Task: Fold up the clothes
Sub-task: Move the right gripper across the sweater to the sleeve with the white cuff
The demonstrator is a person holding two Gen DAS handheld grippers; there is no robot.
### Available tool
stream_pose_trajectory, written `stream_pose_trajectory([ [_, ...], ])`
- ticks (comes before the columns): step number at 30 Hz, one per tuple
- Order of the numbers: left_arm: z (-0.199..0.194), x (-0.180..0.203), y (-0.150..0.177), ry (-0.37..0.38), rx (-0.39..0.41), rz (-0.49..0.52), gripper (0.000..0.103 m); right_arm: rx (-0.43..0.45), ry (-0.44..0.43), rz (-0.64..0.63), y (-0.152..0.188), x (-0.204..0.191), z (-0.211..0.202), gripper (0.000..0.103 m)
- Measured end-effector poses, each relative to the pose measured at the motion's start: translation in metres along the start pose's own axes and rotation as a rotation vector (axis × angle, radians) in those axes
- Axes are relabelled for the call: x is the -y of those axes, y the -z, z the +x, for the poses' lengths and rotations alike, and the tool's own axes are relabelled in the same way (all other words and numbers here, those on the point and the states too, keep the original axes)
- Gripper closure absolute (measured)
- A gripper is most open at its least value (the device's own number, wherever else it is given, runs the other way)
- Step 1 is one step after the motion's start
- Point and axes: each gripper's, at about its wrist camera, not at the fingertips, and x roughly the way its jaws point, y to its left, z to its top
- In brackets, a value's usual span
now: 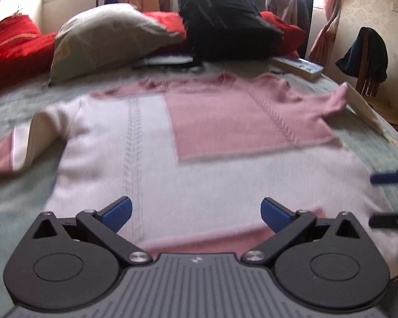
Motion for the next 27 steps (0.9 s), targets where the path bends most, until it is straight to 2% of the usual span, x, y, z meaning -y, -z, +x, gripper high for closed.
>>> stream_pose_trajectory([
  [5,0.024,-0.004,-0.022,-0.046,-0.016,-0.023,0.001,0.057,0.058,-0.078,-0.064,0.029,0.038,0.000],
  [8,0.036,-0.008,-0.032,-0.048,-0.034,-0.056,0.001,0.045,0.043,-0.018,-0.102,0.056,0.072,0.000],
  [12,0.048,-0.013,-0.053,-0.040,-0.016,-0.031,0.001,0.027,-0.017,0.092,-0.140,0.093,0.121,0.000],
  [16,0.080,-0.022,-0.057,-0.061,-0.054,-0.053,0.001,-0.045,-0.011,0.207,-0.154,0.123,0.177,0.000],
  [18,0.096,-0.026,-0.050,-0.058,-0.086,-0.064,0.001,-0.073,0.025,0.248,-0.151,0.138,0.201,0.000],
  [23,0.103,-0.030,-0.033,-0.038,-0.052,-0.056,0.001,-0.024,0.127,0.224,-0.157,0.156,0.230,0.000],
  [27,0.104,-0.033,-0.031,-0.030,-0.035,-0.059,0.001,-0.031,0.132,0.284,-0.172,0.178,0.245,0.000],
])
